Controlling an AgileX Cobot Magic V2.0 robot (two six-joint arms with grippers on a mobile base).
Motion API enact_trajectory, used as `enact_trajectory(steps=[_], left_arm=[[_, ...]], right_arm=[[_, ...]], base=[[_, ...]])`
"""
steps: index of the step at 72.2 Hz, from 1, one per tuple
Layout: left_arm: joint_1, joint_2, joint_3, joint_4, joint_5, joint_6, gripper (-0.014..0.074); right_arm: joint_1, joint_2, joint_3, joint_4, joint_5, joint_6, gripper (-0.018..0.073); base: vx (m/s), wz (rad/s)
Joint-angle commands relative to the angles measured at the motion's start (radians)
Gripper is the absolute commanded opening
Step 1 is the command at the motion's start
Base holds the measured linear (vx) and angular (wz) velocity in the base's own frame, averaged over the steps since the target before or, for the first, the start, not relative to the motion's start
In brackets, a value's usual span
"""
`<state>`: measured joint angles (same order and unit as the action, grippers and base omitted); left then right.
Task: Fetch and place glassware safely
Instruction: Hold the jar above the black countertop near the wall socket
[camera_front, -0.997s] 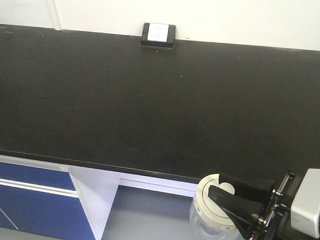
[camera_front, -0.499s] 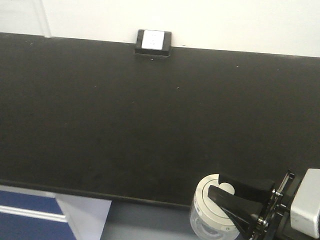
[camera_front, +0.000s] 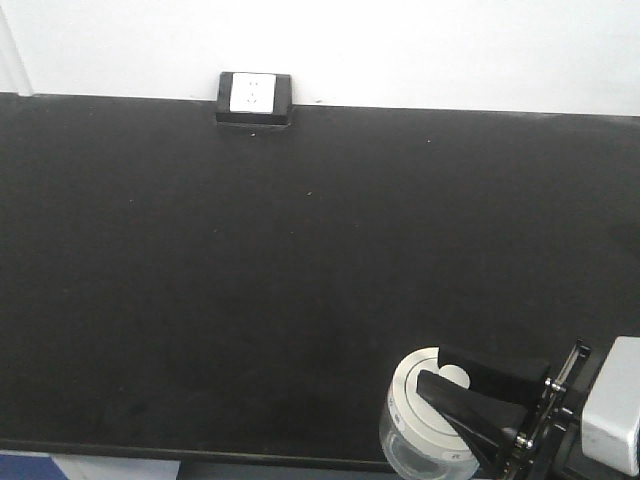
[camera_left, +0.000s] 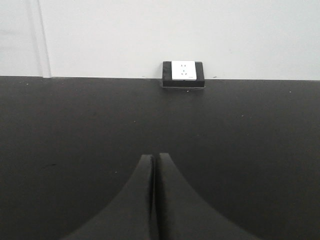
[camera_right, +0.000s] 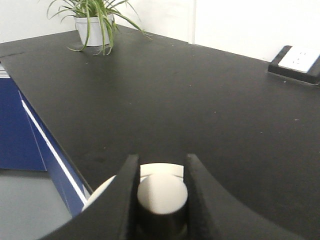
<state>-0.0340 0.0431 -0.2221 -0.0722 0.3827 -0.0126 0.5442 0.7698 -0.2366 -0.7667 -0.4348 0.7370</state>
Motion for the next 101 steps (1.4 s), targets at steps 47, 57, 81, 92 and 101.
enact_trajectory(steps=[47,57,81,92,101], left_arm=[[-0.001,0.015,-0.023,-0.008,-0.073,-0.006,-0.0007],[-0.001,0.012,-0.023,-0.008,-0.071,-0.006,-0.0007],[-0.001,0.013,-0.023,-0.008,-0.071,-0.006,-0.0007],[-0.001,0.013,-0.023,-0.008,-0.071,-0.006,-0.0007],[-0.001,0.013,-0.023,-0.008,-0.071,-0.006,-0.0007]], right_arm=[[-0.002,-0.005,-0.033,0.022,-0.078,-0.006,-0.0001],[-0.002,0.01,-0.03,0.017,-0.072,-0.006,-0.0001],[-0.002,0.017,-0.03,0.017,-0.073,-0.006,-0.0001],[-0.002,0.017,-0.03,0.017,-0.072,-0.006,-0.0001],[-0.002,0.017,-0.03,0.017,-0.076,-0.006,-0.0001]], base=[[0.07,-0.09],[0.0,0.01],[0.0,0.0],[0.0,0.0],[0.0,0.0]])
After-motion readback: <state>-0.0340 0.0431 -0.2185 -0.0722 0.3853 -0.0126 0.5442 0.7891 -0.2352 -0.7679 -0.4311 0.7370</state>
